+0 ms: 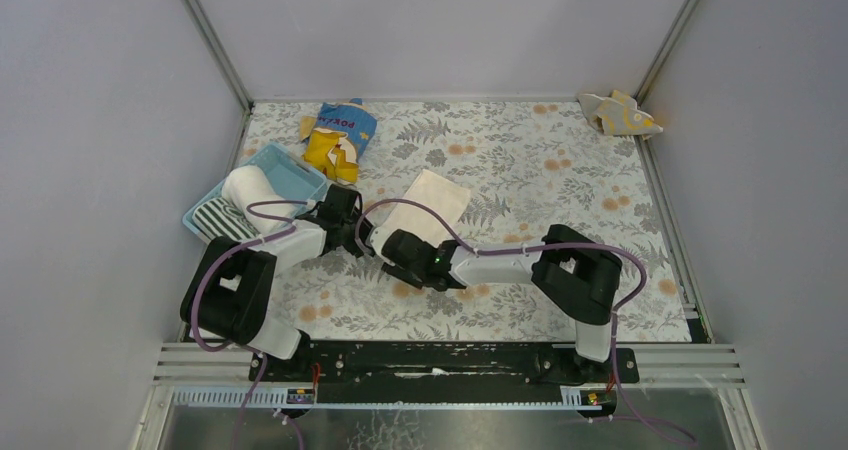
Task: Roll the towels
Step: Roll the towel at the center of the board.
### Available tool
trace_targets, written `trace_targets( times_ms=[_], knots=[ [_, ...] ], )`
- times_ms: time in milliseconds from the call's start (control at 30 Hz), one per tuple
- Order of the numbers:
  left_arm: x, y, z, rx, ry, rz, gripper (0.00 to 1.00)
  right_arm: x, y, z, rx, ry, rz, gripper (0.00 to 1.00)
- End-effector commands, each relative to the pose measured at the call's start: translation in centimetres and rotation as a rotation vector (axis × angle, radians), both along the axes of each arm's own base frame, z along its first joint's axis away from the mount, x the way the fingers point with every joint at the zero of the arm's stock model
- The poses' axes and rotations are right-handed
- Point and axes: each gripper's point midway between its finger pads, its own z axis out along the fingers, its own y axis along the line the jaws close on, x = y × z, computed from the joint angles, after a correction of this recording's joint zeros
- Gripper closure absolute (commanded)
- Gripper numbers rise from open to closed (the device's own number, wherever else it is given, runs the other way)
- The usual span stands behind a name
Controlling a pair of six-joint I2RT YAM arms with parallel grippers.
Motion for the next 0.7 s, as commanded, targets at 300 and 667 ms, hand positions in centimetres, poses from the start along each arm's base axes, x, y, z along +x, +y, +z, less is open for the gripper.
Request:
trace_targets(
  times_ms=[300,667],
  knots=[
    [-4.4,4.1,-4.2,0.208,0.194,0.009,0.65,-2.4,-4.0,-4.8,-0.212,0.139,-0.066,0.58],
    [-4.6,4.4,-3.7,0.22,0.182,0.011,0.65,-6.5,-2.1,-5.4,-0.112,0.378,-0.008,0.83]
  ],
)
